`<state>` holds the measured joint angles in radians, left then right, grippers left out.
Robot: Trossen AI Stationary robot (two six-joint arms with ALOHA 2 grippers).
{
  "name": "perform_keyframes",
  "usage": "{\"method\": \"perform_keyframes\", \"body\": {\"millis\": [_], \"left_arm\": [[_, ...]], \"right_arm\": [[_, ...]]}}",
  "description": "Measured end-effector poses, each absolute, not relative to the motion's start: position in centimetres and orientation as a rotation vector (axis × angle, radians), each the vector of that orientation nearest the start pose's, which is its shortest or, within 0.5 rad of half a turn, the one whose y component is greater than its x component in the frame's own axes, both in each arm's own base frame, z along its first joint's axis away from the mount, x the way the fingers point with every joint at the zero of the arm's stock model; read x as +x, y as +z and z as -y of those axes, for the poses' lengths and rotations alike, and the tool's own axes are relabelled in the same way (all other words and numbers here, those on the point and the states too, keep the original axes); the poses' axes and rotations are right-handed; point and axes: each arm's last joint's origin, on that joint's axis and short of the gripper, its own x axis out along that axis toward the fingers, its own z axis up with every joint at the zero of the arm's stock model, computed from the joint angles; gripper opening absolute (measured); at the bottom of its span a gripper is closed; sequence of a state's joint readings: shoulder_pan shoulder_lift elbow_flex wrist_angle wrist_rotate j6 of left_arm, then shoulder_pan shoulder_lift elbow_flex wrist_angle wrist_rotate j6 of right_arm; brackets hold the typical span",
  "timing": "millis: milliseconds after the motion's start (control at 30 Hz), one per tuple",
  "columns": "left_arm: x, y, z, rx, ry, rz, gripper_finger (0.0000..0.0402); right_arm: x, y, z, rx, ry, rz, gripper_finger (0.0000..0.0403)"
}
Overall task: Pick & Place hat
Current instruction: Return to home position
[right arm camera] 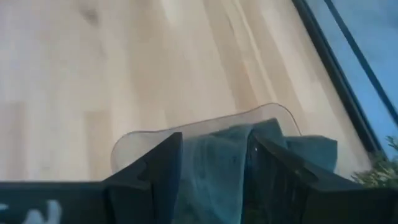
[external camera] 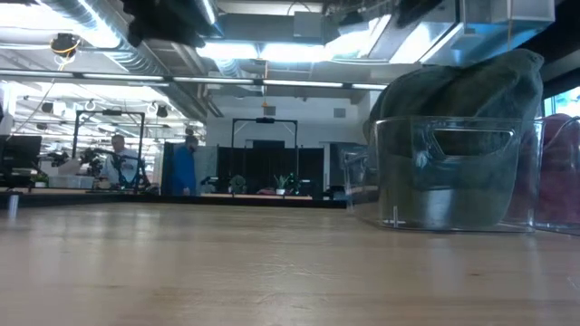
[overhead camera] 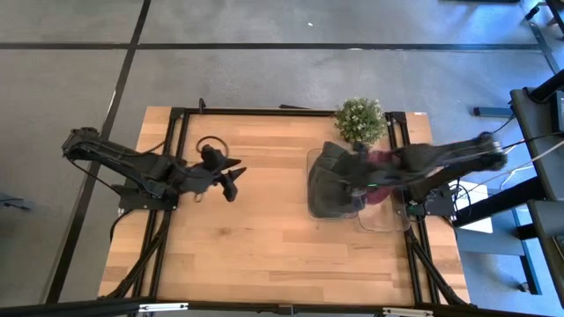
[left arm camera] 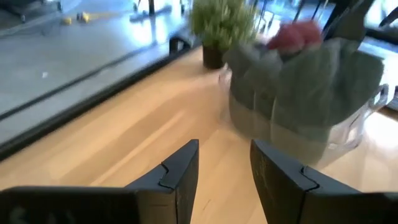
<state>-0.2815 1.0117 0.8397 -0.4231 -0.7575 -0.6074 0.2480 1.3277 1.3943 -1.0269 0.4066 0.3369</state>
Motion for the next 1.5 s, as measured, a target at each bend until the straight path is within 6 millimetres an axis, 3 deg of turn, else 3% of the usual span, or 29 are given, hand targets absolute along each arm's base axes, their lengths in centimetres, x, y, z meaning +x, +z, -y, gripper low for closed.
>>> {"method": "perform_keyframes", "body": {"millis": [233,400,533,633,767,900,1067,1500], "left_arm": [[17.2,28.6,4.7,-0.247,0.511,-0.223,0.014],[15.9,28.2,4.4,-0.297,0.558,-0.157,0.0139],[15.5,27.8,4.3,-0.25,0.527,-0.182,0.0141],[14.8,27.4,4.0,-0.313,0.4,-0.183,0.0141],[14.1,26.2,3.4,-0.324,0.294,-0.059,0.0141],[13.4,23.6,2.5,-0.349,0.244,0.07,0.0141],[12.2,20.5,1.6,-0.364,0.246,0.103,0.0139],[9.2,19.4,0.4,-0.378,0.348,0.146,0.014]], "right_arm": [[16.0,36.5,-5.9,0.003,-0.029,-0.487,0.0186],[12.8,35.8,-5.0,0.13,0.041,-0.352,0.0186],[12.1,32.7,-4.9,0.135,0.142,-0.267,0.0186],[12.1,30.3,-4.8,0.175,0.195,-0.174,0.0186],[11.8,28.0,-4.6,0.212,0.267,-0.075,0.0186],[11.1,26.4,-4.1,0.221,0.255,-0.039,0.0186],[9.5,25.6,-3.4,0.219,0.272,0.042,0.0186],[8.7,21.2,-3.2,0.235,0.302,0.128,0.0186]]}}
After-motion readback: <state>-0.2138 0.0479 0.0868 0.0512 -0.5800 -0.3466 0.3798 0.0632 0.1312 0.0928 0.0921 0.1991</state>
